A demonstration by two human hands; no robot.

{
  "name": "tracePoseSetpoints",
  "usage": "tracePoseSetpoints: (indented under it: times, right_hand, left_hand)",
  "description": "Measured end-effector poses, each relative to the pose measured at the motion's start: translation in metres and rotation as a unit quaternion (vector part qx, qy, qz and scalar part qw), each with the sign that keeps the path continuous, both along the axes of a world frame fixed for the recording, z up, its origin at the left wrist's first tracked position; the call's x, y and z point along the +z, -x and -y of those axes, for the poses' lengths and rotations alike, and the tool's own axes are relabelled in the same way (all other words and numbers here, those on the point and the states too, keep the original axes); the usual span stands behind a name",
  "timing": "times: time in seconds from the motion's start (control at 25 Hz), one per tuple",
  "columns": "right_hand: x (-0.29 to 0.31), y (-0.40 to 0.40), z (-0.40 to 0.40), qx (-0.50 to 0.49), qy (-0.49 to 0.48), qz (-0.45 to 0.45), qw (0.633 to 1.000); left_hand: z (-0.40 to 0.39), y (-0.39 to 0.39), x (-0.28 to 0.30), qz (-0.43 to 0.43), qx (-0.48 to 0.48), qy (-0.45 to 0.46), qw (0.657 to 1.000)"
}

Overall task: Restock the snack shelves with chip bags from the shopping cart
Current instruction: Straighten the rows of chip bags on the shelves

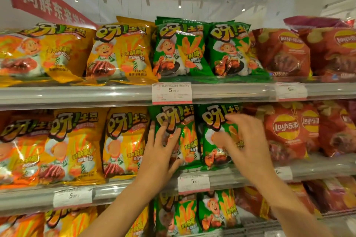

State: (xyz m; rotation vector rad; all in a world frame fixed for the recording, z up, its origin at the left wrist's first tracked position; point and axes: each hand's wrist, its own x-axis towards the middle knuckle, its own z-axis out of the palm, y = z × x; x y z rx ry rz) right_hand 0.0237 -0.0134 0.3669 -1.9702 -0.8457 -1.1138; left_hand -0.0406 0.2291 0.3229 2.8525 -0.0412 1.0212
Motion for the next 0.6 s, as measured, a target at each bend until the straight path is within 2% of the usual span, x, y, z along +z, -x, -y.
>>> tracePoseSetpoints:
  times: [0.08,0.16,0.28,0.4,0.6]
  right_hand:
    - [-0.031,-0.013,-0.007,-0.064,0.096,-0.060,0.992]
    - [-0.052,-0.025,-0.012,-0.109,0.142,-0.080,0.981]
    - [-0.065,-0.040,-0.014,-0.135,0.163,-0.100,0.972]
    - [-0.066,-0.046,-0.014,-0.140,0.169,-0.102,0.970]
    - [-0.064,-0.047,-0.010,-0.120,0.106,-0.128,0.979]
  left_hand:
    - [0.007,-0.002,0.006,0.057,0.022,-0.053,0.997]
    - [0.013,-0.009,0.019,0.091,0.048,-0.055,0.993]
    - [0.002,-0.023,0.040,0.019,0.085,0.001,0.996]
    - [-0.016,-0.031,0.043,-0.045,0.058,0.039,0.997]
    - [-0.025,-0.033,0.043,-0.050,0.003,0.051,0.997]
